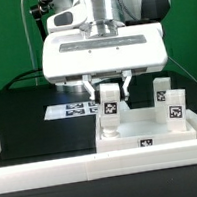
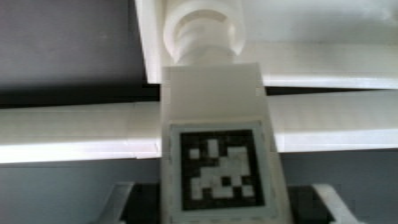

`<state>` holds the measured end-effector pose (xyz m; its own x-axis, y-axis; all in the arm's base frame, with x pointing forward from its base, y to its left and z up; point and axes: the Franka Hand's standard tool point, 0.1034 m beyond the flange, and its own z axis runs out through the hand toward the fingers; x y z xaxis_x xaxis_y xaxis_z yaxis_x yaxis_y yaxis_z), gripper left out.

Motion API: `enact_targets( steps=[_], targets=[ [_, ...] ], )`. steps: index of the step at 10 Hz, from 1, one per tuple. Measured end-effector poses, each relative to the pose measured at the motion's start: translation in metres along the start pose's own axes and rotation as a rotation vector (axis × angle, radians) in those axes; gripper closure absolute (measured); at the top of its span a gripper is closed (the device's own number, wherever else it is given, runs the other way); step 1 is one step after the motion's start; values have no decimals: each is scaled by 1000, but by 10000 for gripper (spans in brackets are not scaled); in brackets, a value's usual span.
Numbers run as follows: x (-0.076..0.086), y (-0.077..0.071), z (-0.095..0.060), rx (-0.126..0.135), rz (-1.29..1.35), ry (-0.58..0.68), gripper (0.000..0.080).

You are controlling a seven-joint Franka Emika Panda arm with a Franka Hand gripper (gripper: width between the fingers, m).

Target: Assemble square table

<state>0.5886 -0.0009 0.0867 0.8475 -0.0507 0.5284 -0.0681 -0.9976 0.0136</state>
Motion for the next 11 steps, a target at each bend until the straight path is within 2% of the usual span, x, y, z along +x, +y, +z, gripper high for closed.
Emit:
enact_targets(
  steps=[3,11],
  targets=[
    [-4,0,4,-3,-1,-4,509],
    [-4,1,6,-15,-6,29,509]
  ],
)
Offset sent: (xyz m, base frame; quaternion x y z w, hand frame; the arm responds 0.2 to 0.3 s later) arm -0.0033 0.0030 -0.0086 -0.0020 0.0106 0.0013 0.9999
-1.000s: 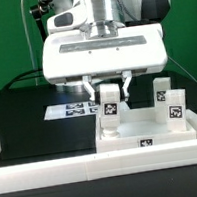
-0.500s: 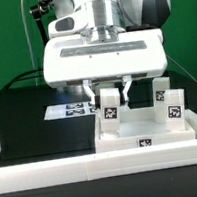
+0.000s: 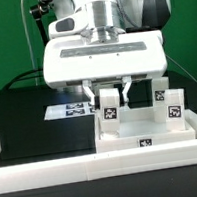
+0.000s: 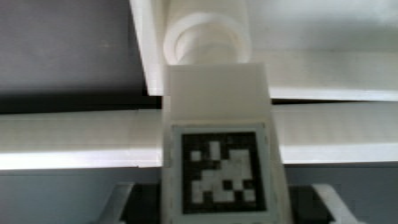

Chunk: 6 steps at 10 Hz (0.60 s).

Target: Assemble square table

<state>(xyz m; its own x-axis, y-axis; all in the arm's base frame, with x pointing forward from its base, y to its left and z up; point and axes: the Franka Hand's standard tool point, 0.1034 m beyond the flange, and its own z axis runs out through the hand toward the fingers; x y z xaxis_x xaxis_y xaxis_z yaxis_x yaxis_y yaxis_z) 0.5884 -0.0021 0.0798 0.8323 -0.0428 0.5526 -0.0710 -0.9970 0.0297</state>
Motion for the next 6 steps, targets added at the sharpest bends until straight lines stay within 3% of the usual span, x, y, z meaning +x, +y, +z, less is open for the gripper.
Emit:
enact_targets(
  steps=[6],
  targets=[
    [2,0,1,5,4,-14,509]
  ],
)
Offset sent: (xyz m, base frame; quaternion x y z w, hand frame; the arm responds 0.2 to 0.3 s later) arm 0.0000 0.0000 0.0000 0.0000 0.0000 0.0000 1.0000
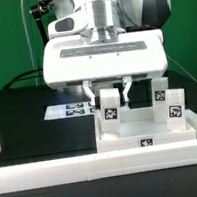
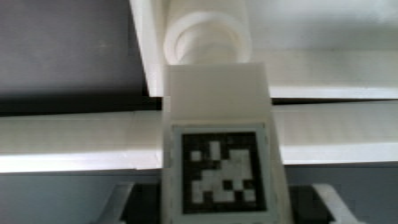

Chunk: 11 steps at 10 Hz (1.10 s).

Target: Assemble square table

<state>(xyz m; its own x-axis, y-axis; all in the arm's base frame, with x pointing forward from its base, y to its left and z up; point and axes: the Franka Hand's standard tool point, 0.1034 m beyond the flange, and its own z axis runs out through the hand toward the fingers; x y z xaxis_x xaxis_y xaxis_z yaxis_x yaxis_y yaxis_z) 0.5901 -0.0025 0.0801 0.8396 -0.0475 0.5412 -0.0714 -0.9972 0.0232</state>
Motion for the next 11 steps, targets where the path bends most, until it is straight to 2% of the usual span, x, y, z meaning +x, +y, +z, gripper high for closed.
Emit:
enact_targets(
  steps=[1,11],
  targets=[
    [-4,3,-2,-11,1,22,509],
    [-3,3,0,0,8,-9,509]
  ],
)
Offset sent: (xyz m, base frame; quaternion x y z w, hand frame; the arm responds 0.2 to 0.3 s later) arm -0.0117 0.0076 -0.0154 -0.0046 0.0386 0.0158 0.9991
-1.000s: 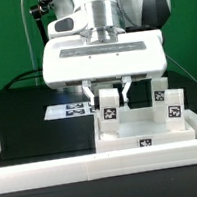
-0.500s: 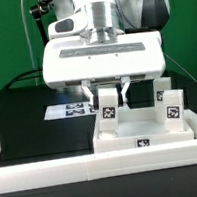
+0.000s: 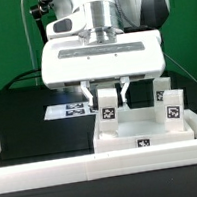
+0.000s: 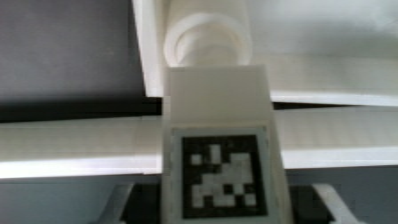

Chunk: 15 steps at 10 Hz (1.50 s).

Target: Assemble square table

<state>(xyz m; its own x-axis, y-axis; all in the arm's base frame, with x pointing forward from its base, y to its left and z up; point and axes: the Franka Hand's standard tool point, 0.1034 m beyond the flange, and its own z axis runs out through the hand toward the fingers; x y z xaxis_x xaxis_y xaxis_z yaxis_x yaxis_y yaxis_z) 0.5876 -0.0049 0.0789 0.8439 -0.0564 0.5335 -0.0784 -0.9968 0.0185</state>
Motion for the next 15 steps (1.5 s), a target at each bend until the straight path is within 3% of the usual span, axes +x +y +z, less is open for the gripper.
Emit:
enact_targets(
  steps=[2,5,10,11,12,13,14,15],
  targets=[
    [-3,6,1,-13,-5,34,509],
    [-19,7,12,-6,2,-4,511],
    [-16,4,14,8,7,-33,511],
    [-18,3,15,10,7,-43,374],
    [-18,3,15,10,7,-43,374],
    [-19,2,14,15,7,-55,242],
    [-12,-1,6,32,8,-78,169],
    [-5,-1,0,35,9,-73,156]
  ],
)
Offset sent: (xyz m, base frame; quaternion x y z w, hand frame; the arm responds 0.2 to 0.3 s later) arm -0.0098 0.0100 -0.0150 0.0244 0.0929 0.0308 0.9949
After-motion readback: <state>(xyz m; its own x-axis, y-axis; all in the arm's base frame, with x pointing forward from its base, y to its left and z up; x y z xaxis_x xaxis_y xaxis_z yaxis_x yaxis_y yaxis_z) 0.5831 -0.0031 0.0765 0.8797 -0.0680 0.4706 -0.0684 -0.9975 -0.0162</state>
